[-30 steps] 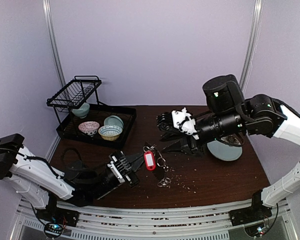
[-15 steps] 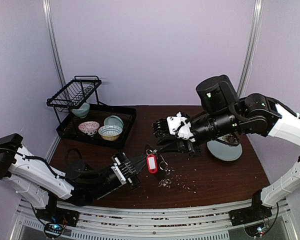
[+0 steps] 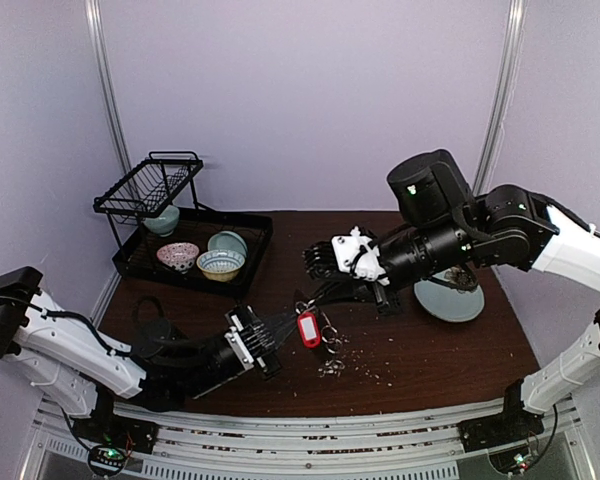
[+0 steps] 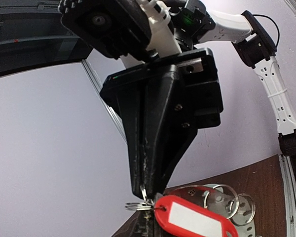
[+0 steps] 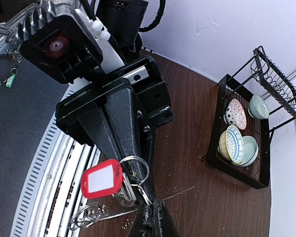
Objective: Put the keys on the keyring
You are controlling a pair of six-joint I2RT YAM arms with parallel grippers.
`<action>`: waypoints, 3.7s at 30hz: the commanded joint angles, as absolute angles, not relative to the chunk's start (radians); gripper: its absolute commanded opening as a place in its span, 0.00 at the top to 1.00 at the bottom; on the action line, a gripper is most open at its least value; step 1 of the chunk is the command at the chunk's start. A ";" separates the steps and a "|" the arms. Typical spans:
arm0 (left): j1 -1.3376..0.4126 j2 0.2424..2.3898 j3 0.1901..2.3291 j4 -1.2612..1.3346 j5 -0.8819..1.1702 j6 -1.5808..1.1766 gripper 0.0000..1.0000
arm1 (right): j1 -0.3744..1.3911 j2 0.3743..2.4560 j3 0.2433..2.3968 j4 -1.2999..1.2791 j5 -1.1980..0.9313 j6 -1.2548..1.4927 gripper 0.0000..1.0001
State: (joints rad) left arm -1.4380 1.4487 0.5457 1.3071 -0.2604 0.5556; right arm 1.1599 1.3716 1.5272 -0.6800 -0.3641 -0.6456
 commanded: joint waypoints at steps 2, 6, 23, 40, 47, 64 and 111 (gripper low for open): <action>-1.433 1.408 0.549 1.338 -0.271 0.509 0.96 | 1.157 1.338 1.505 -0.617 -0.327 -0.542 1.00; -1.433 1.344 0.484 1.317 -0.352 0.420 0.59 | 1.155 1.310 1.459 -0.516 -0.286 -0.437 1.00; -1.430 1.104 0.470 0.901 -0.414 0.265 0.57 | 1.153 1.366 1.459 -0.426 -0.213 -0.149 1.00; -1.308 0.937 0.601 0.657 -0.061 -0.016 0.72 | 1.152 1.187 1.020 0.300 -0.452 0.044 1.00; -1.265 0.950 0.699 0.478 0.170 -0.019 0.64 | 1.152 1.192 0.949 0.502 -0.465 0.104 1.00; -1.266 1.061 0.837 0.362 0.086 -0.006 0.86 | 1.151 1.195 0.940 0.504 -0.466 0.115 1.00; -1.267 1.050 0.953 0.018 -0.068 0.174 1.00 | 1.140 1.296 1.300 -0.278 -0.371 -0.402 0.70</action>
